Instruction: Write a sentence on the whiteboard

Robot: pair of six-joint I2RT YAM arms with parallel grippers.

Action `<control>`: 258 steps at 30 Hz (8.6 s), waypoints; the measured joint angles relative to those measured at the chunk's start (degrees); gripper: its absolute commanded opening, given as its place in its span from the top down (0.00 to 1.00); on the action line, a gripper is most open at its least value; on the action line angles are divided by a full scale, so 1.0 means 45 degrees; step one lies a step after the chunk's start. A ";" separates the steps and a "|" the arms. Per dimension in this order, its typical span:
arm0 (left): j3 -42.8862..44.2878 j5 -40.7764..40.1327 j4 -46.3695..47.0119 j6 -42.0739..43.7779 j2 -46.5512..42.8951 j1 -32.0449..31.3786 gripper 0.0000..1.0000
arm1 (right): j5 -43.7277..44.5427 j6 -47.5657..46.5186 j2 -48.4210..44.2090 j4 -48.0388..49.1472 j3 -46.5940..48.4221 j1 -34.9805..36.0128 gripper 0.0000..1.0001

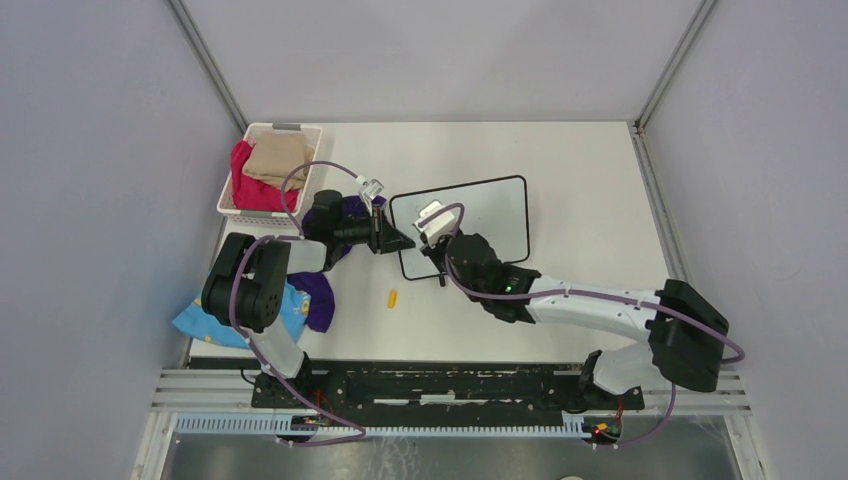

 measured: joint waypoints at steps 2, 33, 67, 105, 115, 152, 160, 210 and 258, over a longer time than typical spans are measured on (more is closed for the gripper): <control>0.0010 0.0000 -0.0029 0.0010 0.0000 0.0000 0.73 | -0.0039 0.0005 -0.0675 -0.0010 -0.0486 -0.0005 1.00; 0.0194 0.0010 -0.0554 0.0345 0.0000 -0.0024 0.73 | -0.0661 -0.0039 -0.0515 0.0534 0.0272 -0.0933 1.00; 0.0248 -0.0170 -0.0743 0.0389 0.0000 -0.0087 0.73 | -0.0670 0.0452 -0.0345 0.0622 -0.0345 -0.1132 1.00; 0.0340 -0.0257 -0.1224 0.0729 0.0000 -0.0287 0.73 | -0.0855 0.0515 -0.0398 0.0408 0.0146 -0.1530 1.00; 0.0340 -0.0272 -0.1273 0.0738 0.0000 -0.0306 0.73 | -0.0855 0.0544 -0.0748 0.0539 -0.0534 -0.1530 1.00; 0.0408 -0.0549 -0.1938 0.1151 0.0005 -0.0539 0.73 | -0.0840 0.0525 -0.0695 0.0306 -0.0019 -0.1909 1.00; 0.0408 -0.0641 -0.2283 0.1156 0.0010 -0.0563 0.73 | -0.0738 0.0534 -0.0967 0.0311 -0.0403 -0.2064 1.00; 0.0529 -0.0612 -0.2812 0.2123 0.0015 -0.0797 0.79 | -0.1015 0.0996 -0.1588 -0.0117 -0.0442 -0.2195 1.00; 0.0719 -0.0622 -0.3079 0.2317 0.0015 -0.0918 0.79 | -0.0612 0.1209 -0.2200 0.0112 -0.1073 -0.2744 1.00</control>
